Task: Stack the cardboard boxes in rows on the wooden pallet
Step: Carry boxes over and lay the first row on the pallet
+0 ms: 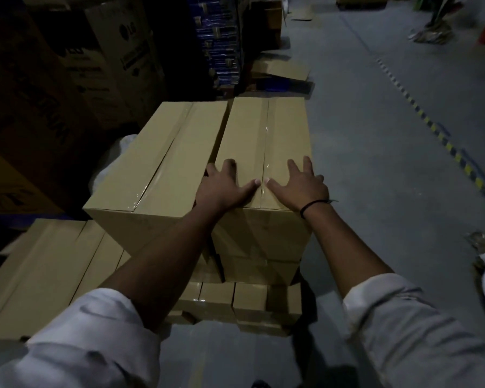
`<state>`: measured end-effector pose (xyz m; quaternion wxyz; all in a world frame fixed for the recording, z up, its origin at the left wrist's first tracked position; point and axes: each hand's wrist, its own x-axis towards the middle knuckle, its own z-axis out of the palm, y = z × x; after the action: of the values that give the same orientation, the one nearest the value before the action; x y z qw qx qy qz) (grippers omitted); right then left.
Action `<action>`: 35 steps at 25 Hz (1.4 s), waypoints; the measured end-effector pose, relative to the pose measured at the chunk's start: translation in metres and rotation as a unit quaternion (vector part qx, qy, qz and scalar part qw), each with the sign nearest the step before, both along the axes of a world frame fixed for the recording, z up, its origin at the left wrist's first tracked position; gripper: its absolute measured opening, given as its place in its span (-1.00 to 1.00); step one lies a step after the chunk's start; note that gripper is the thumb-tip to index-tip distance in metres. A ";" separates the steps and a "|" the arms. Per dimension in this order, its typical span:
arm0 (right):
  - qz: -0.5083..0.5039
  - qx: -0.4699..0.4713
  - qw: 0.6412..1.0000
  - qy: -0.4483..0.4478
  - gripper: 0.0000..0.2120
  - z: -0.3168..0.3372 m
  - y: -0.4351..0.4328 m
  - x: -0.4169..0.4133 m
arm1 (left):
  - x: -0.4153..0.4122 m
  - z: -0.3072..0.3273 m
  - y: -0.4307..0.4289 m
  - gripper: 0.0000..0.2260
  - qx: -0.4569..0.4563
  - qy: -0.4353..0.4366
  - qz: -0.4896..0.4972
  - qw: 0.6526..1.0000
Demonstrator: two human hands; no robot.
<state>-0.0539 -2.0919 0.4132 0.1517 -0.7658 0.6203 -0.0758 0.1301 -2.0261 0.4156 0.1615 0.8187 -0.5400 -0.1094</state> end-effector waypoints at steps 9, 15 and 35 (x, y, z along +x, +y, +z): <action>-0.008 -0.056 0.998 -0.029 -0.08 -0.002 0.039 -0.011 | -0.019 0.010 0.045 -0.05 -0.042 -0.005 0.011 0.999; -0.026 -0.088 0.994 -0.056 -0.09 0.015 0.095 -0.028 | -0.032 0.026 0.092 -0.06 -0.088 -0.036 -0.004 0.995; 0.055 -0.247 0.967 -0.027 -0.10 0.140 0.387 -0.063 | -0.079 0.119 0.405 -0.11 -0.230 -0.031 0.100 0.968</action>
<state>-0.1171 -1.7045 0.5529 -0.0219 -0.8099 0.5351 -0.2391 0.0510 -1.6209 0.5348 0.3391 0.8123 -0.4708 0.0596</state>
